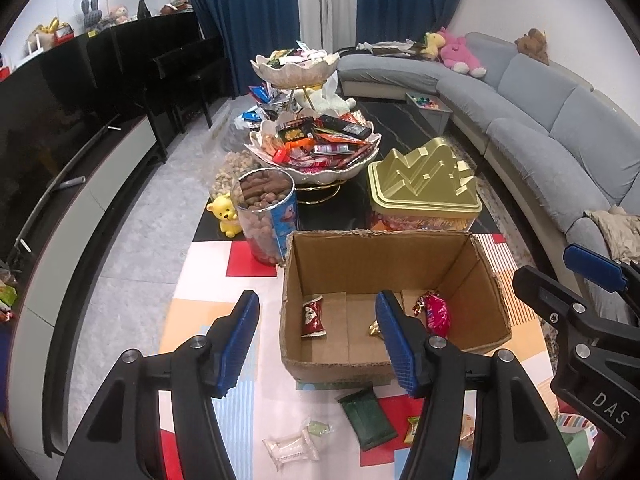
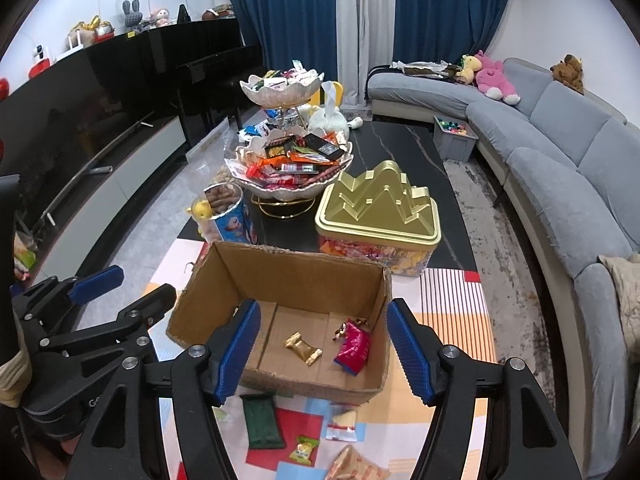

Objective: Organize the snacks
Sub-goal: 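Withdraw both open tools from the box back toward the remaining snacks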

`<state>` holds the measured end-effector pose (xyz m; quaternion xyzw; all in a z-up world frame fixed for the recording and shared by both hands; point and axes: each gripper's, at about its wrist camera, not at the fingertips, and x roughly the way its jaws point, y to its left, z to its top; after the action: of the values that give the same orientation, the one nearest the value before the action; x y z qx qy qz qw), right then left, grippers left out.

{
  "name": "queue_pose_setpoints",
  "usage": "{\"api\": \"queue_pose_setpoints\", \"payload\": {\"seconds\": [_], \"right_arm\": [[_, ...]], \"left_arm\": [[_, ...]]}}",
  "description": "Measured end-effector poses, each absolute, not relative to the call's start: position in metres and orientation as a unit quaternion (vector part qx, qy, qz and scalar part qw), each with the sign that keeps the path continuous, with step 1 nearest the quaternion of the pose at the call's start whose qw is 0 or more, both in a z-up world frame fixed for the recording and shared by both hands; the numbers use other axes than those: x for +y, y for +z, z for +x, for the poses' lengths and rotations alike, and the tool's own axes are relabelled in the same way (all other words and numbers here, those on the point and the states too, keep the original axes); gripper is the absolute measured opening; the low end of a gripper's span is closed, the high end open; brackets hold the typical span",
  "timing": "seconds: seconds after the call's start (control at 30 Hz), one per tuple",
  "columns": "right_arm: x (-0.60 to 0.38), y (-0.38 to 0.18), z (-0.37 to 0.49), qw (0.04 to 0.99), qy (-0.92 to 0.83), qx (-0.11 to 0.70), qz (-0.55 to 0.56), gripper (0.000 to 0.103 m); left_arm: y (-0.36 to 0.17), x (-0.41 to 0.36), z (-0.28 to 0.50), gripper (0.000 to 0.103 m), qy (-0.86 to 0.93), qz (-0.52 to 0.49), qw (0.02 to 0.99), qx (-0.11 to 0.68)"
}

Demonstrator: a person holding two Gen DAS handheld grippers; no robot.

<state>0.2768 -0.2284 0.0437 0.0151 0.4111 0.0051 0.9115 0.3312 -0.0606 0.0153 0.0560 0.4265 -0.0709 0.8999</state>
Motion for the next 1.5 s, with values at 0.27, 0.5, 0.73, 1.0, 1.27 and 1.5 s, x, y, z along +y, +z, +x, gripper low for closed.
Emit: {"api": "queue_pose_setpoints", "payload": {"seconds": [0.27, 0.5, 0.73, 1.0, 1.27, 1.5], "right_arm": [[-0.223, 0.046, 0.263, 0.913, 0.006, 0.407, 0.015, 0.066], [-0.215, 0.038, 0.251, 0.911, 0.007, 0.412, 0.014, 0.066], [-0.207, 0.028, 0.241, 0.908, 0.008, 0.419, 0.011, 0.066], [-0.202, 0.014, 0.228, 0.905, 0.004, 0.425, 0.009, 0.066], [-0.197, -0.005, 0.216, 0.901, 0.0, 0.434, 0.005, 0.066], [-0.197, -0.02, 0.207, 0.896, -0.008, 0.444, 0.003, 0.066]], "left_arm": [[0.018, -0.051, 0.317, 0.06, -0.066, 0.055, 0.901, 0.425], [0.009, -0.04, 0.301, 0.06, -0.059, 0.053, 0.898, 0.432], [-0.003, -0.031, 0.289, 0.06, -0.052, 0.051, 0.895, 0.44], [-0.015, -0.023, 0.276, 0.06, -0.041, 0.055, 0.894, 0.443], [-0.033, -0.015, 0.265, 0.06, -0.031, 0.054, 0.889, 0.453], [-0.051, -0.014, 0.256, 0.062, -0.026, 0.055, 0.883, 0.465]]}}
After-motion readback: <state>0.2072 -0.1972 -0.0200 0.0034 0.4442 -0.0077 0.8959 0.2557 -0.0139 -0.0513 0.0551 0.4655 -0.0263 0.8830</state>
